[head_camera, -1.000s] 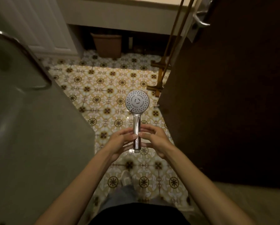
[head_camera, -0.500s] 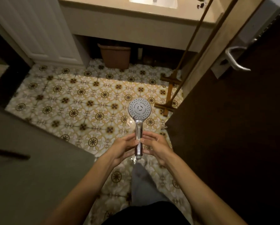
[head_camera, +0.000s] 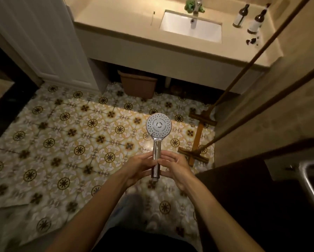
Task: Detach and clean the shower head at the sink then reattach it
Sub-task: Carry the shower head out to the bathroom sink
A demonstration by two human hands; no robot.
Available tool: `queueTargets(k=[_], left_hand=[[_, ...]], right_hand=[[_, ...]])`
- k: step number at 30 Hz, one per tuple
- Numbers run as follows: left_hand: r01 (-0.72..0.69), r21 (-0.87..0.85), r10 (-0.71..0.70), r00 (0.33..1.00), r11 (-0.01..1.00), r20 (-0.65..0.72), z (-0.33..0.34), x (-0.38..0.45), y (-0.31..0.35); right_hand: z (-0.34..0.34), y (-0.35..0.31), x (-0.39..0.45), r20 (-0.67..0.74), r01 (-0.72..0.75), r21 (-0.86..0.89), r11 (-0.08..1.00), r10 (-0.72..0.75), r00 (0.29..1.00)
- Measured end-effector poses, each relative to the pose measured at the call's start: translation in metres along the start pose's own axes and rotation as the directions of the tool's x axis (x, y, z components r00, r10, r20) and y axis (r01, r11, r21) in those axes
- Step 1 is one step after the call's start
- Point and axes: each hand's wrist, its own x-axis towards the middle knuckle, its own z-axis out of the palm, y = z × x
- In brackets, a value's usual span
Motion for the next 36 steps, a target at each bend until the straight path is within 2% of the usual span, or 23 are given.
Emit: queueTargets(k=[4,9,13,22,27,33,36], left_hand=[[0.001,-0.063,-0.002,1.0,0.998,-0.015,-0.027,0.065,0.057],[0.001,-0.067,-0.002,1.0,0.998,-0.025,-0.052,0.135,0.145],[-0.01,-0.068,0.005,0.997,0.998,-0.074,-0.076,0.183,0.213],[0.032,0.01,-0.032,0.999,0.999,-0.042,-0.099,0.293,0.342],[0.004,-0.045,-0.006,0.999,0.999,-0.048,-0.096,0.373,0.413],[-0.025,-0.215,0.043,0.996,0.976,0.081,-0.093,0.451,0.496],[-0.001,-0.275,0.024,0.996,0.962,0.082,-0.097,0.481,0.533]], right_hand=[[0.006,-0.049,0.074,0.017,0.0,0.015,1.0,0.0,1.0],[0.022,-0.124,0.156,-0.012,-0.016,0.074,0.997,0.017,1.0],[0.033,-0.182,0.214,0.029,0.007,0.072,0.997,-0.009,1.0],[0.035,-0.28,0.347,0.033,-0.001,0.113,0.994,-0.003,0.999],[0.016,-0.359,0.435,0.086,0.015,0.09,0.996,-0.023,0.996],[0.0,-0.46,0.518,0.175,0.009,0.019,1.0,-0.012,0.984],[0.002,-0.5,0.554,0.209,-0.002,-0.026,1.0,0.007,0.978]])
